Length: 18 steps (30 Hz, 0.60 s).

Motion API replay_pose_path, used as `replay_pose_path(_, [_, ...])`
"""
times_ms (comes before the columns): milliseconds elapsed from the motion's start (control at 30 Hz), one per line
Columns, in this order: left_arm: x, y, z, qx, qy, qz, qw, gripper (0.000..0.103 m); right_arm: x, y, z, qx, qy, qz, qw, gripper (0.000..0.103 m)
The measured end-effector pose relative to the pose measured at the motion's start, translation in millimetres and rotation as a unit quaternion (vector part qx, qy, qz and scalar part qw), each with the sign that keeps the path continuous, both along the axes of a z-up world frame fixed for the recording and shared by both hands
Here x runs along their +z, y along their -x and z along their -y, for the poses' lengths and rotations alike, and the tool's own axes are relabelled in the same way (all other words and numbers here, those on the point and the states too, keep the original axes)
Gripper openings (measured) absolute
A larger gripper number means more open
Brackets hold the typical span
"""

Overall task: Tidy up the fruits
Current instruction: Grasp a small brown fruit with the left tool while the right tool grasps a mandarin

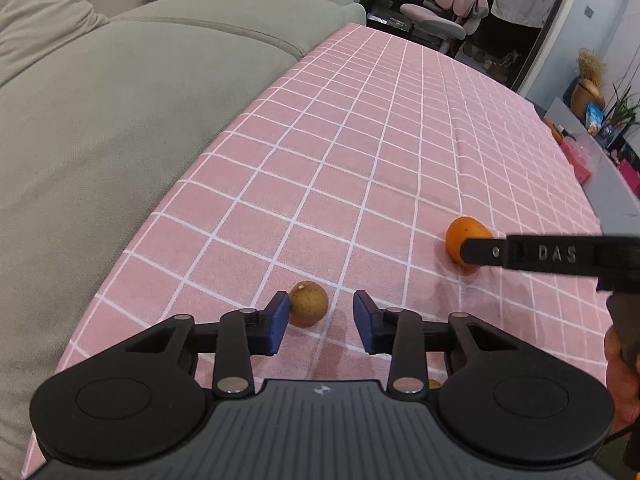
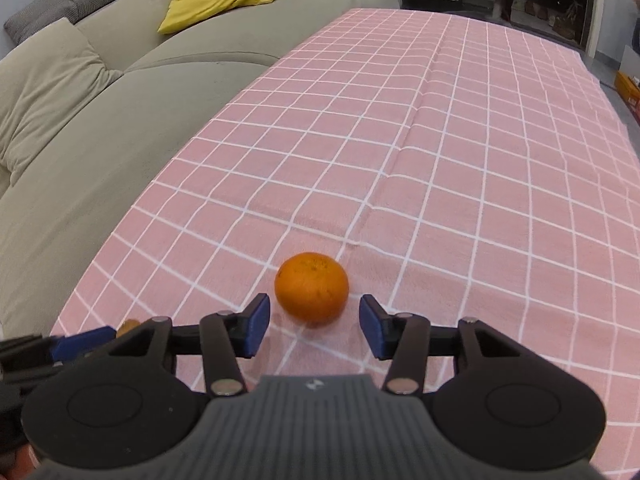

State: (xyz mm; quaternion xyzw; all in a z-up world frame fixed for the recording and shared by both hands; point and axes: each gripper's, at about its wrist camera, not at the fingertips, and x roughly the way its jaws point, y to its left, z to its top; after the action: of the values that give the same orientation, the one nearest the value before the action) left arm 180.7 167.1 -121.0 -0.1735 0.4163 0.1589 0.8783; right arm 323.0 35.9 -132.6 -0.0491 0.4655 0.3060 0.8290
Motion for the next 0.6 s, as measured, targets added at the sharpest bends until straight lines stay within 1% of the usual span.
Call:
replay_pose_path(133, [-2.2,-1.0,-0.2,-0.002,-0.008,-0.008,0.9999,0.033,-4.8,-4.8,-4.0,0.000,-0.010,-0.004,1.000,0.047])
replay_pose_path(267, [-1.9,-0.8,-2.3,0.000,-0.005,-0.006,1.0000,0.026,-9.1,-8.3,-6.2,-0.003,-0.013,-0.012,1.000,0.046])
replay_pose_path(367, [-1.7,0.0,-3.0,0.002,-0.003,-0.004,1.0000,0.026,-11.7,-9.4,-7.6,-0.006,-0.011,-0.012,1.000,0.042])
replay_pose_path(500, [-0.4,0.6,-1.8,0.003,-0.007,-0.004,1.0000,0.025,-10.2,-8.7,-5.5,-0.006,-0.010,-0.013,1.000,0.042])
replay_pose_path(600, [7.3,1.1,0.9,0.003,-0.007,0.001,1.0000,0.025,-3.4,-3.3,-5.4,0.001,-0.011,-0.006,1.000,0.041])
